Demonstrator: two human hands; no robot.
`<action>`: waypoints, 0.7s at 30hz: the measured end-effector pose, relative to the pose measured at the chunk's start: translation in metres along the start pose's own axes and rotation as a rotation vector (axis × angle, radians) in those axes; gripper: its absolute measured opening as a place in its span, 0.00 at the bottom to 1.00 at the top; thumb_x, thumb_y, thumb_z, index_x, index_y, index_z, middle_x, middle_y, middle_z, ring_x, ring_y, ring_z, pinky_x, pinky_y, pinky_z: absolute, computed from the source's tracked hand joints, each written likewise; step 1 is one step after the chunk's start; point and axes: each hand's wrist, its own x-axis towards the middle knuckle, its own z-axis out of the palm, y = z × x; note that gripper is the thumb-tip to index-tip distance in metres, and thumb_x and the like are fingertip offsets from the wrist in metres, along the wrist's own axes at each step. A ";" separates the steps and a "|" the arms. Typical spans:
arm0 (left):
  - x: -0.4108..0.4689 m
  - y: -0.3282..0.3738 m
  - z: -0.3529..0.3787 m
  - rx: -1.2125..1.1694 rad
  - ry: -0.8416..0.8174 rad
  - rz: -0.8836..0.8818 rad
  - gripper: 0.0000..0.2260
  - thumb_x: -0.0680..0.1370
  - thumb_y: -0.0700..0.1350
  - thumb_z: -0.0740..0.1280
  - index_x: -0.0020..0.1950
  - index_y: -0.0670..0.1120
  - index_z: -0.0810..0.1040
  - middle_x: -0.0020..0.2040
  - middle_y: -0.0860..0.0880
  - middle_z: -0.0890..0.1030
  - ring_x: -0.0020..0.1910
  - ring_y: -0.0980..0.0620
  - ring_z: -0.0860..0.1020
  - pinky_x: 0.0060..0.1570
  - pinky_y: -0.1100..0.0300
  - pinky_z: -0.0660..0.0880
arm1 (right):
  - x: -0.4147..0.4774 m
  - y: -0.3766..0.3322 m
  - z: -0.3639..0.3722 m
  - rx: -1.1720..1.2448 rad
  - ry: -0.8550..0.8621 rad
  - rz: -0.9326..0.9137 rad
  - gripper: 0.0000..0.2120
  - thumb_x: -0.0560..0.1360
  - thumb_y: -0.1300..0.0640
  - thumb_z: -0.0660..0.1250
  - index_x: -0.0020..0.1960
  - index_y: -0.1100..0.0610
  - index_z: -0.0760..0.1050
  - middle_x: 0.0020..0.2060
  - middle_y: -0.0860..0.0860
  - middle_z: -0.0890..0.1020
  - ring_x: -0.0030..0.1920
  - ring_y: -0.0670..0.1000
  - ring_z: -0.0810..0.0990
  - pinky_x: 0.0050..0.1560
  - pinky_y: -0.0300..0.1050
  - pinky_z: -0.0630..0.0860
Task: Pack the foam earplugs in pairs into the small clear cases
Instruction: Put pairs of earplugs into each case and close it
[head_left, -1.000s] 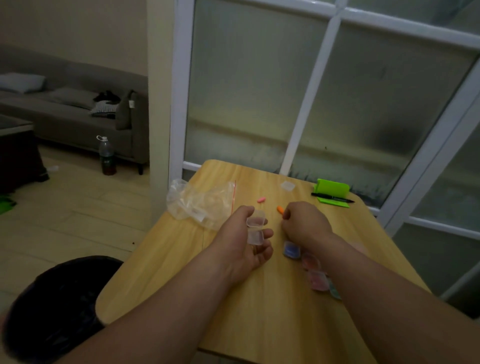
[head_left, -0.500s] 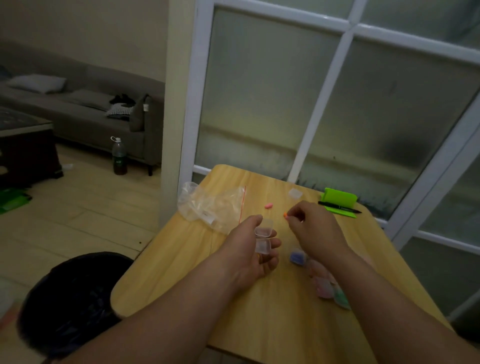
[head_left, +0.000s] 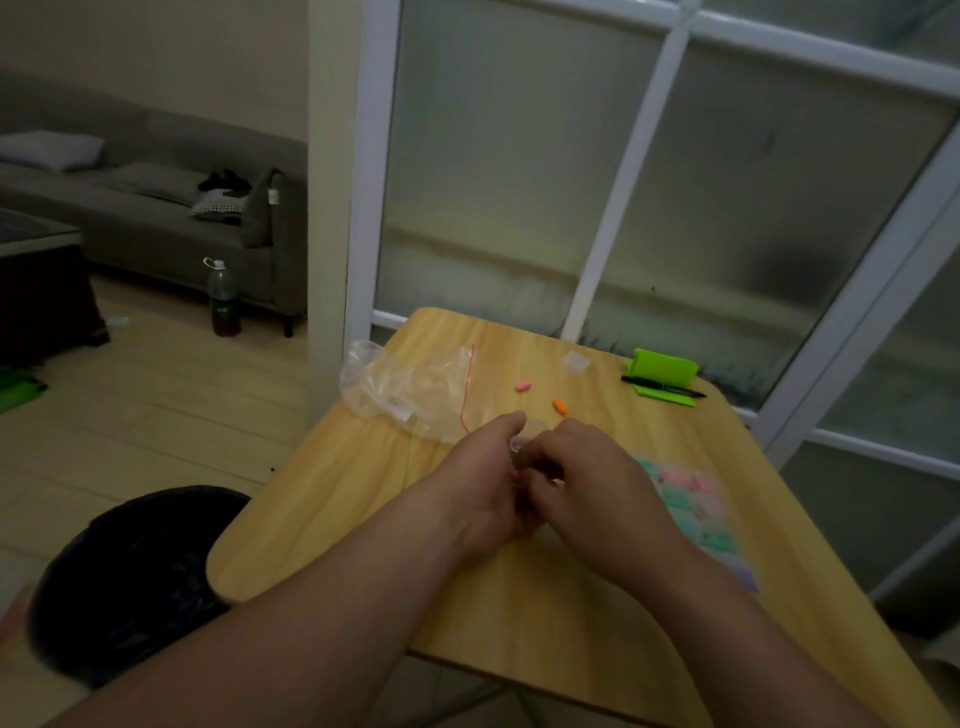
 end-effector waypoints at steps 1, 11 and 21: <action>0.000 0.000 0.000 -0.006 -0.007 -0.003 0.23 0.85 0.59 0.58 0.67 0.43 0.80 0.57 0.40 0.86 0.64 0.43 0.82 0.60 0.49 0.79 | 0.000 0.001 0.000 0.035 0.015 0.003 0.08 0.80 0.52 0.68 0.57 0.44 0.83 0.45 0.41 0.76 0.48 0.43 0.74 0.50 0.49 0.77; 0.013 0.011 0.003 -0.105 0.043 0.039 0.19 0.85 0.58 0.59 0.55 0.43 0.79 0.37 0.45 0.80 0.31 0.50 0.74 0.33 0.59 0.73 | 0.054 0.066 0.003 0.099 0.180 0.226 0.08 0.80 0.58 0.68 0.52 0.47 0.84 0.48 0.44 0.84 0.49 0.45 0.81 0.50 0.45 0.76; 0.036 0.018 0.004 -0.120 0.061 0.057 0.18 0.85 0.58 0.59 0.53 0.45 0.80 0.37 0.47 0.79 0.31 0.52 0.73 0.33 0.59 0.71 | 0.159 0.096 0.040 -0.190 -0.084 0.134 0.15 0.81 0.56 0.66 0.66 0.48 0.81 0.60 0.49 0.84 0.61 0.54 0.81 0.61 0.53 0.78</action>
